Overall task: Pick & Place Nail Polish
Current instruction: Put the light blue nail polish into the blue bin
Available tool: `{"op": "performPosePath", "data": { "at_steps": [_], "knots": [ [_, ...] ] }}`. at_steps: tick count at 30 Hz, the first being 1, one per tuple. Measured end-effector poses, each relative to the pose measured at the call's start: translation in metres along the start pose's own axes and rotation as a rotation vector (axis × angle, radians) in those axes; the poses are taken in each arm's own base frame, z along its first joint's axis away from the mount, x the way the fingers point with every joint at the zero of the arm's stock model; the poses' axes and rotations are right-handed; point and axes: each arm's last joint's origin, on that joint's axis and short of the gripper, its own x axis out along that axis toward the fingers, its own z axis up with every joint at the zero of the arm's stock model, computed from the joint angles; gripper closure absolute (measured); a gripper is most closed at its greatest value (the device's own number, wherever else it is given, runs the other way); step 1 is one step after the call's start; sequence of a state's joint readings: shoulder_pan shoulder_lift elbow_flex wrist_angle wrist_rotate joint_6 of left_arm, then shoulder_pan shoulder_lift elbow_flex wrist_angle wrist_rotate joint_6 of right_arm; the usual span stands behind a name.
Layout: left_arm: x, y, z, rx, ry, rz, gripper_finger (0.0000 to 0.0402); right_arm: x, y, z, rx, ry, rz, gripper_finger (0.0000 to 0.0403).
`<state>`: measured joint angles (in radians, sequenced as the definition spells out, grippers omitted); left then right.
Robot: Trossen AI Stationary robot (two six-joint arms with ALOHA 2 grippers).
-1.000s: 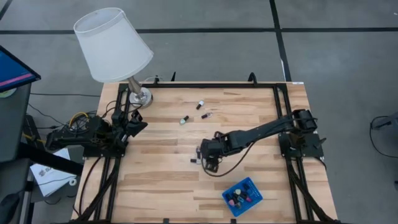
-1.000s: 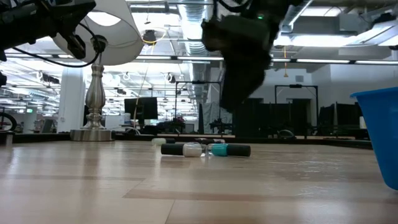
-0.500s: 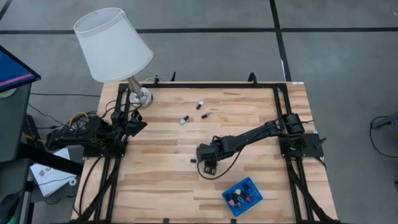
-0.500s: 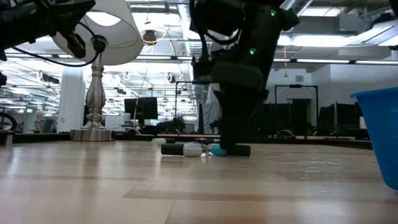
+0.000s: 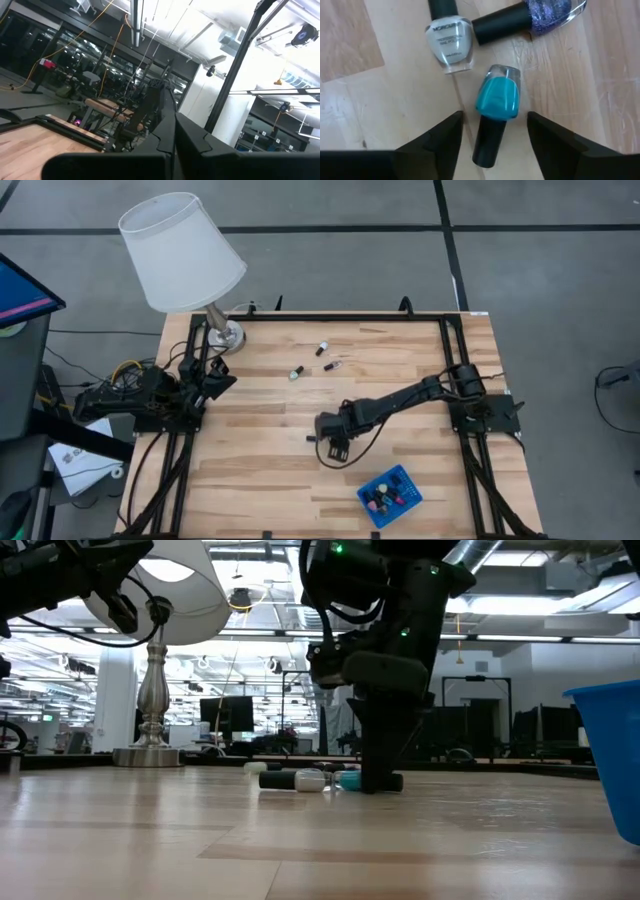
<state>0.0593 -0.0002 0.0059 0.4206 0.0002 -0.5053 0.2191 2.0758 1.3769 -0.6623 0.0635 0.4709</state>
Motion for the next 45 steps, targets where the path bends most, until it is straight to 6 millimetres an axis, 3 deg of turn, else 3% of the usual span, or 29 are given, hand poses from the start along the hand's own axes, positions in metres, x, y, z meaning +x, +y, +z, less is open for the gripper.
{"op": "performPosePath", "data": {
  "at_steps": [8, 18, 24, 33, 37, 45],
  "knots": [
    [0.000, 0.000, 0.000, 0.000, 0.000, 0.000, 0.0401, 0.001, -0.003, -0.001, 0.028, 0.022, 0.000, 0.0283],
    [0.000, 0.000, 0.000, 0.000, 0.000, 0.000, 0.0401, 0.001, -0.003, -0.002, 0.054, 0.047, 0.011, 0.0354],
    [0.000, 0.000, 0.000, 0.000, 0.000, 0.000, 0.0401, -0.017, 0.000, 0.007, 0.036, 0.025, 0.034, 0.0357],
    [0.000, 0.000, 0.000, 0.000, -0.001, 0.000, 0.0401, -0.133, -0.015, 0.020, 0.090, -0.328, 0.064, 0.0357],
    [0.000, 0.000, 0.000, 0.000, 0.000, 0.000, 0.0401, -0.201, -0.021, 0.014, 0.132, -0.562, 0.110, 0.0357],
    [0.000, 0.000, 0.000, 0.000, 0.000, 0.000, 0.0401, -0.301, -0.033, -0.010, 0.176, -1.002, 0.161, 0.0357]
  ]
}}
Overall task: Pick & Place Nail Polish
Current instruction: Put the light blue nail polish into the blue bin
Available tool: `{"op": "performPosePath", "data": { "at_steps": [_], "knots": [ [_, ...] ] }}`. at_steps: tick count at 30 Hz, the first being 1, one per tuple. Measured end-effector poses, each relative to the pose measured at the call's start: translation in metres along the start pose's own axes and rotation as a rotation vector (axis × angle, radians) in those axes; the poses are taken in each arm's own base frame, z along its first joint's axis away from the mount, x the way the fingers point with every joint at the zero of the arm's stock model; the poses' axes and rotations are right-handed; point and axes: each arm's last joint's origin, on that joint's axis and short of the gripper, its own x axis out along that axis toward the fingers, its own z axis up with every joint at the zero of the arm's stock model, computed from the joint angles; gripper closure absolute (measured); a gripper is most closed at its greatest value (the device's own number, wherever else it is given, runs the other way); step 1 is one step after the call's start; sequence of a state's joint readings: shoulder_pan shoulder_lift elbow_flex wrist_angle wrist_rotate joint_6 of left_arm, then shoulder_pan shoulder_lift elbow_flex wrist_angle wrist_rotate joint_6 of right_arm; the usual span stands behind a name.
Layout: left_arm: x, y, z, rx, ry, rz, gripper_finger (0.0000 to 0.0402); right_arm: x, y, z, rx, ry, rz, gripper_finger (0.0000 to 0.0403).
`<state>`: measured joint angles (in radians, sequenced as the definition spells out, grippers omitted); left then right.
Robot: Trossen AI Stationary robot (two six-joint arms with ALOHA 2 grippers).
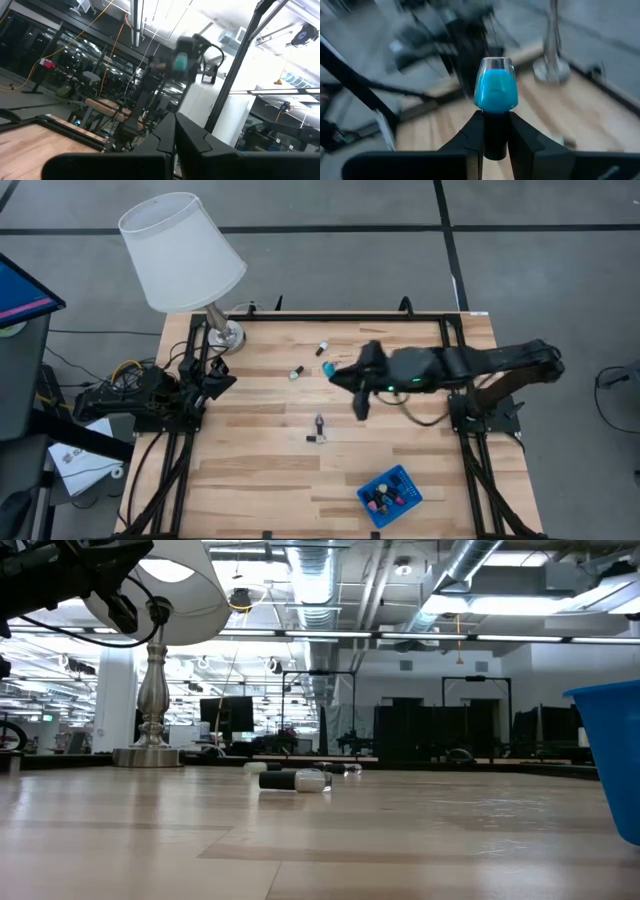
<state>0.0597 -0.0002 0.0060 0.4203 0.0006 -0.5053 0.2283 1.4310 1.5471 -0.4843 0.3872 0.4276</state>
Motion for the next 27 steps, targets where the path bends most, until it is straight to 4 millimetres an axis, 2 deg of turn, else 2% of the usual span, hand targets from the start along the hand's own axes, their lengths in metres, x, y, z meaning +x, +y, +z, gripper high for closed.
{"op": "performPosePath", "data": {
  "at_steps": [5, 12, 20, 27],
  "knots": [
    [0.000, 0.000, 0.000, 0.000, 0.000, 0.000, 0.0401, -0.024, 0.001, 0.016, -0.037, -0.126, 0.000, 0.0357],
    [0.000, 0.000, 0.000, 0.000, -0.001, 0.000, 0.0401, -0.027, -0.005, 0.014, -0.057, -0.127, -0.115, 0.0357],
    [0.000, 0.000, 0.000, 0.000, -0.001, 0.000, 0.0401, -0.010, -0.021, 0.000, -0.179, -0.103, -0.524, 0.0357],
    [0.000, 0.000, 0.000, 0.000, -0.001, 0.000, 0.0401, 0.020, -0.031, -0.006, -0.306, -0.097, -0.754, 0.0357]
  ]
}}
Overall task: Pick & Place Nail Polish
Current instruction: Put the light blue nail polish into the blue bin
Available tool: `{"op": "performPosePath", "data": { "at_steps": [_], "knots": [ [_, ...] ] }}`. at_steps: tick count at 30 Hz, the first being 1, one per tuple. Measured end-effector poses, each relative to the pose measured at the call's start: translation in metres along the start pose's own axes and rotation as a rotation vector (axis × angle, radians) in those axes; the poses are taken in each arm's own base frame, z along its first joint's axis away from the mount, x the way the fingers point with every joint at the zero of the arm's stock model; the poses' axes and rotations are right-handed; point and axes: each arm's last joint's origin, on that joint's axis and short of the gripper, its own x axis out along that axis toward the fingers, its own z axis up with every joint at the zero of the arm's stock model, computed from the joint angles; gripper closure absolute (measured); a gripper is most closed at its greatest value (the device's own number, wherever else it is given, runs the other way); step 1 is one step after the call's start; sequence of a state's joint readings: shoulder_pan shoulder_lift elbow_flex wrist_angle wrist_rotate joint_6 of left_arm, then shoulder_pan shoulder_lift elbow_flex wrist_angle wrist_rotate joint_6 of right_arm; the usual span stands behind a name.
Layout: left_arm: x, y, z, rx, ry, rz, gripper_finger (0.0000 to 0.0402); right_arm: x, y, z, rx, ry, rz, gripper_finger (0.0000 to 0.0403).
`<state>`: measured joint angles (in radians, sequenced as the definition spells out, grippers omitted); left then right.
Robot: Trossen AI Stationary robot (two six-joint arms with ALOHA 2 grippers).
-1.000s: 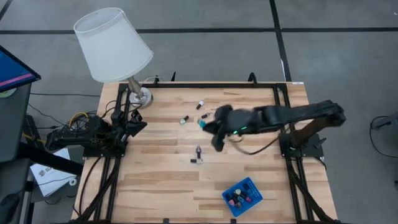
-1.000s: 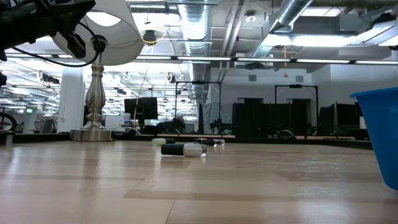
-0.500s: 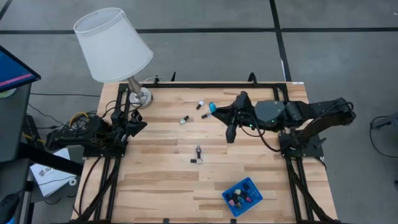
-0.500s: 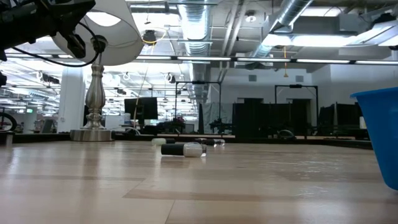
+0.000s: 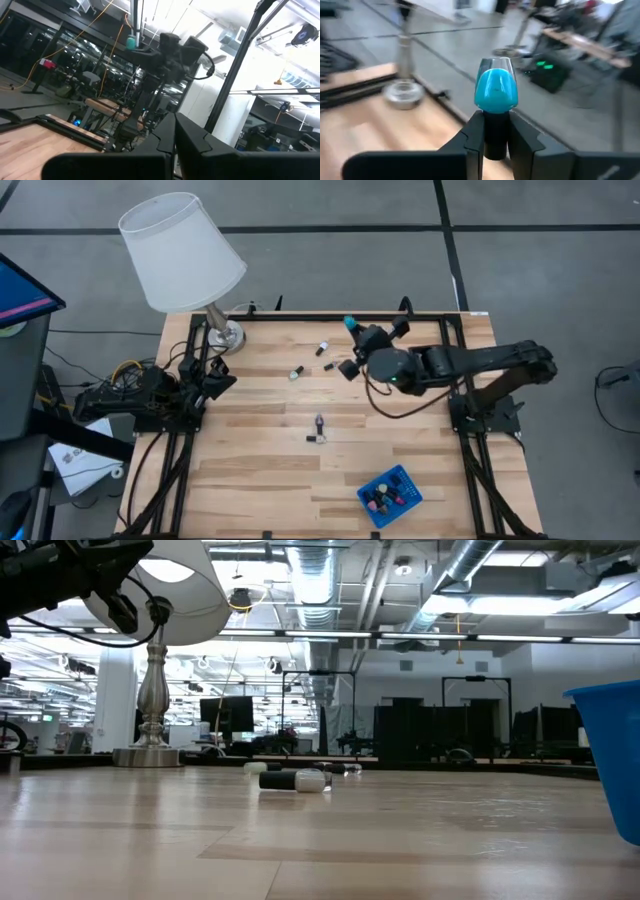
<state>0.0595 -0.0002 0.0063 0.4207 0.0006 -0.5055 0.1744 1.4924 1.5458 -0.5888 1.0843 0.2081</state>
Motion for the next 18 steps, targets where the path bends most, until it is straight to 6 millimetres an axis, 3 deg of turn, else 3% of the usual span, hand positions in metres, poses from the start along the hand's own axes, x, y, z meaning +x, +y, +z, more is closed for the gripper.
{"op": "performPosePath", "data": {
  "at_steps": [6, 18],
  "knots": [
    [0.000, 0.000, 0.000, 0.000, 0.000, 0.000, 0.0401, 0.013, 0.012, -0.009, -0.099, -0.009, -0.187, 0.0357],
    [0.000, 0.000, 0.000, 0.000, -0.001, 0.000, 0.0401, 0.015, 0.009, -0.005, -0.105, -0.016, -0.188, 0.0356]
  ]
}}
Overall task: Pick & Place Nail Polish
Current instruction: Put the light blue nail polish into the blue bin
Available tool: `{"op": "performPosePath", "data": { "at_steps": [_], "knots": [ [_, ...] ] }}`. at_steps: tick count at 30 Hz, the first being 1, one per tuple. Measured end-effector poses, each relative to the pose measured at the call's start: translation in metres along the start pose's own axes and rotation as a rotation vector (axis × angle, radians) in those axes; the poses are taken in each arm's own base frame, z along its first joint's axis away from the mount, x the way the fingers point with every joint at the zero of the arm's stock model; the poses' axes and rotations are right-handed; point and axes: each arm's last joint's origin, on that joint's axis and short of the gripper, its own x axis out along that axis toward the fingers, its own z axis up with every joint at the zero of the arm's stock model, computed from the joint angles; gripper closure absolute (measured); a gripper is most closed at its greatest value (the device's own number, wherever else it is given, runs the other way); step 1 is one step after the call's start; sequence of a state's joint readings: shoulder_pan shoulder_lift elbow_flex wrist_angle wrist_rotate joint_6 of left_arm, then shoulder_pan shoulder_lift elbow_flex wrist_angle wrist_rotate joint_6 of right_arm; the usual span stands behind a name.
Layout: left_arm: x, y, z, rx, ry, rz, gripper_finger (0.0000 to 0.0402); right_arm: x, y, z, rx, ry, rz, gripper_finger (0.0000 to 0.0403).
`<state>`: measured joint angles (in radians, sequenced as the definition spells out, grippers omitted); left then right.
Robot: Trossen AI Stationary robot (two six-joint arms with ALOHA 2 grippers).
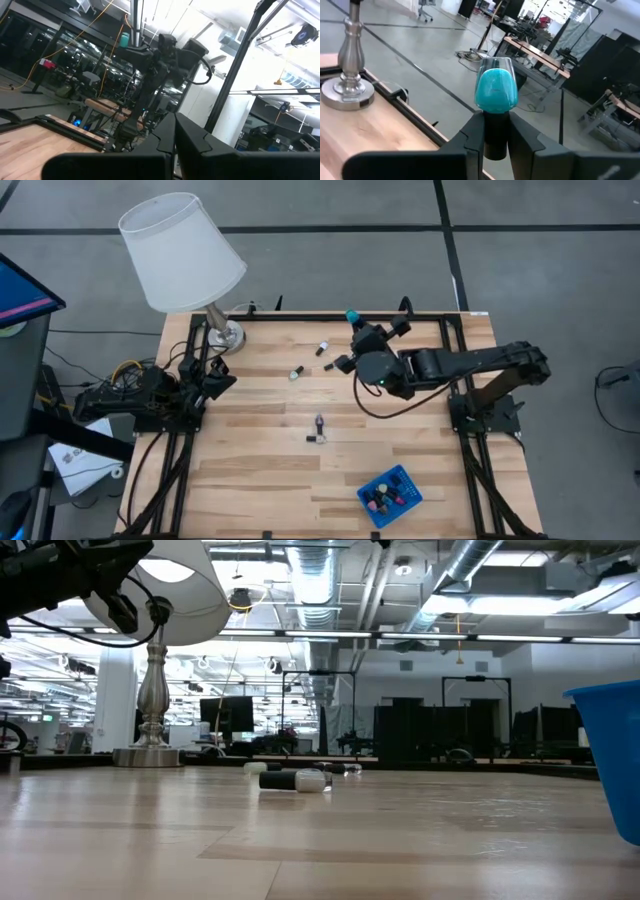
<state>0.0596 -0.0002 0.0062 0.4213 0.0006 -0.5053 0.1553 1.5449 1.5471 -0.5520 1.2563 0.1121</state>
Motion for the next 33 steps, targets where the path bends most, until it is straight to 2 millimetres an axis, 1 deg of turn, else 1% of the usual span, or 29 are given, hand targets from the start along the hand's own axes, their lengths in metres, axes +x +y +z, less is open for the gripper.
{"op": "performPosePath", "data": {
  "at_steps": [2, 6, 11, 14, 16, 19, 22, 26, 29, 33],
  "knots": [
    [0.000, 0.000, 0.000, 0.000, 0.000, 0.000, 0.0401, -0.001, -0.003, 0.003, -0.015, -0.008, 0.002, 0.0355],
    [0.000, 0.000, 0.000, 0.000, 0.000, 0.000, 0.0401, -0.005, -0.002, 0.011, -0.032, -0.048, 0.013, 0.0354],
    [0.000, 0.000, 0.000, 0.000, 0.000, 0.000, 0.0401, -0.022, -0.001, 0.034, -0.077, -0.168, 0.066, 0.0355],
    [0.000, 0.000, 0.000, 0.000, -0.001, -0.001, 0.0401, -0.039, -0.001, 0.052, -0.107, -0.312, 0.142, 0.0355],
    [0.000, 0.000, 0.000, 0.000, -0.001, -0.001, 0.0401, -0.056, -0.004, 0.063, -0.145, -0.456, 0.203, 0.0355],
    [0.000, 0.000, 0.000, 0.000, -0.001, -0.001, 0.0401, -0.082, -0.006, 0.074, -0.225, -0.691, 0.267, 0.0355],
    [0.000, 0.000, 0.000, 0.000, -0.001, -0.001, 0.0401, -0.103, -0.009, 0.080, -0.277, -0.901, 0.289, 0.0356],
    [0.000, 0.000, 0.000, 0.000, -0.002, -0.001, 0.0401, -0.123, -0.012, 0.083, -0.305, -1.076, 0.299, 0.0356],
    [0.000, 0.000, 0.000, 0.000, -0.002, -0.001, 0.0401, -0.133, -0.011, 0.082, -0.340, -1.134, 0.313, 0.0356],
    [0.000, 0.000, 0.000, 0.000, -0.003, -0.002, 0.0401, -0.139, -0.010, 0.080, -0.361, -1.151, 0.318, 0.0356]
  ]
}}
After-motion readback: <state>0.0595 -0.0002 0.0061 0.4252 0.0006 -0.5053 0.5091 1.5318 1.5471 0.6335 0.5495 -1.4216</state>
